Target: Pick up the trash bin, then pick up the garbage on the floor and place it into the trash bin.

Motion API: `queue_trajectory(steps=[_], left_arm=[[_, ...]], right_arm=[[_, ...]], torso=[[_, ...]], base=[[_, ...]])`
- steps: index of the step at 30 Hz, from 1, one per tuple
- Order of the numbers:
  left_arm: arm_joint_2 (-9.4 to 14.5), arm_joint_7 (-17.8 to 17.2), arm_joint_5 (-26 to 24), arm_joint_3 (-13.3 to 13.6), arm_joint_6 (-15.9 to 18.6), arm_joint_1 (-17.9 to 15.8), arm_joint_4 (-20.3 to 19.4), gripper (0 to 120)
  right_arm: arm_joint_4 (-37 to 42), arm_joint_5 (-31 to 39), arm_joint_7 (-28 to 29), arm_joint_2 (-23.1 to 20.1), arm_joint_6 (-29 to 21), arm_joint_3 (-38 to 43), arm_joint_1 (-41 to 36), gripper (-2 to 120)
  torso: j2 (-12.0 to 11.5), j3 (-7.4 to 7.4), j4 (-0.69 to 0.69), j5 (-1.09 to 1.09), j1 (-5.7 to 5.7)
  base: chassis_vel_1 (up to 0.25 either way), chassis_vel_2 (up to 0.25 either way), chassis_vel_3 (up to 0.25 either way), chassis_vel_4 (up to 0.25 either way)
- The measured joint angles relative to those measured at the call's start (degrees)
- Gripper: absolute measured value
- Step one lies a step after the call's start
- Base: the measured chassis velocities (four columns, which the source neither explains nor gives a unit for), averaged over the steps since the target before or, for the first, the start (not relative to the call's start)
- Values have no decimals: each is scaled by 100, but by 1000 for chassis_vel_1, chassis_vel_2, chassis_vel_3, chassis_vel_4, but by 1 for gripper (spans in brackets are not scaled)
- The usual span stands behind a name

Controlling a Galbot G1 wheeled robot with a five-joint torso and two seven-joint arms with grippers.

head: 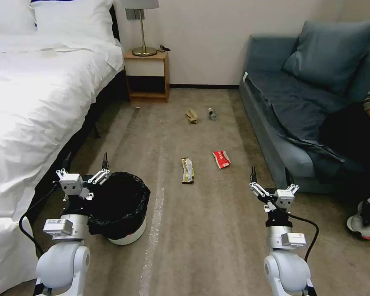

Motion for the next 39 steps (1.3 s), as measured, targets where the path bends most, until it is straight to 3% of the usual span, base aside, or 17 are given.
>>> queue_trajectory(steps=[1,2,3,4,6,7,9,19,24,31,33,39], left_arm=[[-10,-311,-5,9,307,5,-28,100],[-10,-311,-5,9,307,5,-28,100],[-16,-752,-43,17,705,0,-39,100],[-16,-752,-43,17,705,0,-39,100],[7,-1678,-526,31,1495,-80,38,100],[7,-1678,-526,31,1495,-80,38,100],[43,-2005,-987,51,1824,-151,149,100],[36,-2606,-1510,127,2211,-384,438,100],[61,-3015,-2172,113,2582,-545,644,100],[79,-2992,-2490,112,2759,-722,978,100],[78,-3019,-2701,137,3043,-857,1099,100],[76,-3109,-2876,144,3117,-1090,1393,100]], right_arm=[[0,4,9,-5,0,12,-2,100],[0,4,9,-5,0,12,-2,100],[0,12,17,-10,2,22,-6,100],[0,12,17,-10,2,22,-6,100],[2,16,23,-12,14,31,-28,100],[2,16,23,-12,14,31,-28,100],[46,13,23,-29,18,33,-60,100],[109,-34,15,-48,23,66,-129,100],[134,-74,3,-61,55,101,-179,100],[75,-120,-10,-18,153,62,-203,100],[69,-139,-37,0,165,41,-205,100],[107,-155,-51,23,178,35,-223,100]], torso=[[0,0,0,0,0],[0,0,0,0,0],[0,0,0,0,0],[0,0,0,0,0],[0,0,1,1,0],[0,0,1,1,0],[0,0,0,-1,0],[0,0,-1,0,0],[0,0,0,0,0],[0,0,0,-1,0],[0,0,0,0,0],[0,0,0,0,0]], base=[[0,0,0,0],[0,0,0,0],[0,0,0,0],[0,0,0,0],[0,0,0,0],[0,0,0,0],[0,0,0,0],[0,0,0,0],[0,0,0,0],[0,0,0,0],[0,0,0,0],[0,0,0,0]])
